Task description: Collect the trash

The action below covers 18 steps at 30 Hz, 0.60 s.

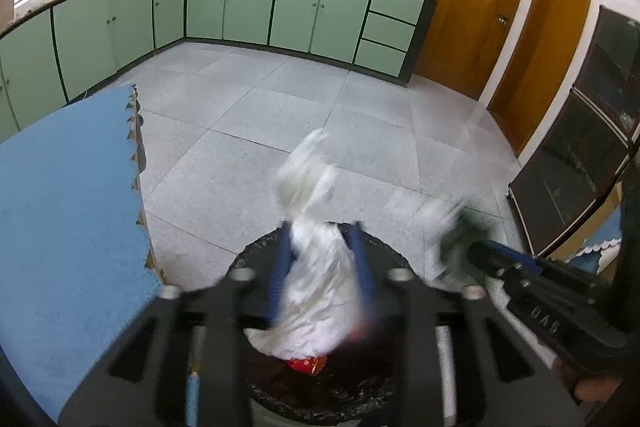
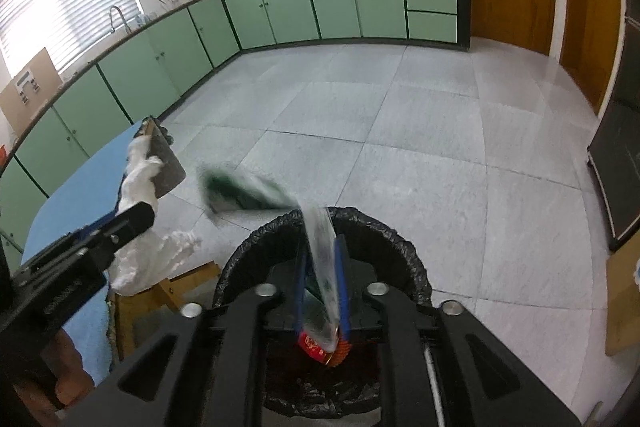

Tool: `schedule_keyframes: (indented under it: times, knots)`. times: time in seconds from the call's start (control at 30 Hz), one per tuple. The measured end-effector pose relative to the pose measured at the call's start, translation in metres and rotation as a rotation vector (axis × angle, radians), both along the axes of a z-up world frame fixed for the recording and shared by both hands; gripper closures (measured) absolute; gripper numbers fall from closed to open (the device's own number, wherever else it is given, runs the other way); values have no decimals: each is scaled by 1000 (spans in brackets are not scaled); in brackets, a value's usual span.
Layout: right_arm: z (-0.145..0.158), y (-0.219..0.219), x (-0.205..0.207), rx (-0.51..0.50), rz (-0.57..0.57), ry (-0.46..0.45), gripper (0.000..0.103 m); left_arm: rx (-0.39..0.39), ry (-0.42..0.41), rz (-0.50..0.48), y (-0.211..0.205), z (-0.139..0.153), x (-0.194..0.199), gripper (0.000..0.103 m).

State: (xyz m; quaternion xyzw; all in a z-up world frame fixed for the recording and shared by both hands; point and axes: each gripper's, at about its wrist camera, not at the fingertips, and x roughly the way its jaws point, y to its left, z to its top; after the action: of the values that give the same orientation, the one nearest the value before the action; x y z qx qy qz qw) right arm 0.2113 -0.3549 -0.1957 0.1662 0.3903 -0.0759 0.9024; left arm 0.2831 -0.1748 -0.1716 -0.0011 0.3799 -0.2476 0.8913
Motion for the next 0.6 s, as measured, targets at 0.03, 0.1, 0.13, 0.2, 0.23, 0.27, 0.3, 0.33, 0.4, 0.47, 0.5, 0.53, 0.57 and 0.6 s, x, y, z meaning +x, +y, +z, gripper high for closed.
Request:
schedule_keyframes:
  times: [0.03, 0.1, 0.13, 0.2, 0.23, 0.27, 0.3, 0.33, 0.4, 0.47, 0.5, 0.53, 0.57, 0.6]
  knots:
    - [-2, 0, 0, 2, 3, 0, 74, -10, -2, -4, 1, 1, 1, 59]
    - [-5, 0, 2, -6, 2, 3, 69, -21, -4, -9, 1, 2, 0, 53]
    - [-6, 0, 1, -4, 1, 4, 68, -29, -7, -9, 3, 4, 1, 51]
    - [-6, -2, 1, 3, -14, -2, 50, -46, -11, -9, 6, 7, 1, 40]
    - [-5, -1, 0, -1, -24, -6, 45, -52, -14, -9, 7, 8, 0, 38]
    - [-4, -2, -2, -8, -36, -14, 34, -58, -19, -5, 9, 11, -1, 36]
    - [-1, -2, -3, -16, -45, -23, 24, -61, -25, -1, 11, 14, -1, 35]
    - [0, -3, -4, -20, -52, -29, 19, -64, -33, 5, 14, 17, -2, 34]
    - [3, -5, -7, -31, -69, -45, 10, -68, -48, 12, 18, 23, -4, 31]
    - [7, -5, -9, -41, -78, -51, 6, -56, -74, 21, 24, 30, -7, 29]
    - [9, -5, -10, -46, -80, -54, 6, -50, -82, 23, 24, 32, -9, 28]
    - [10, -4, -11, -48, -80, -57, 6, -42, -92, 27, 26, 34, -11, 27]
    - [12, -3, -12, -48, -76, -60, 6, -34, -101, 29, 29, 37, -13, 27]
    - [14, -3, -13, -49, -72, -61, 6, -30, -105, 31, 32, 38, -15, 25]
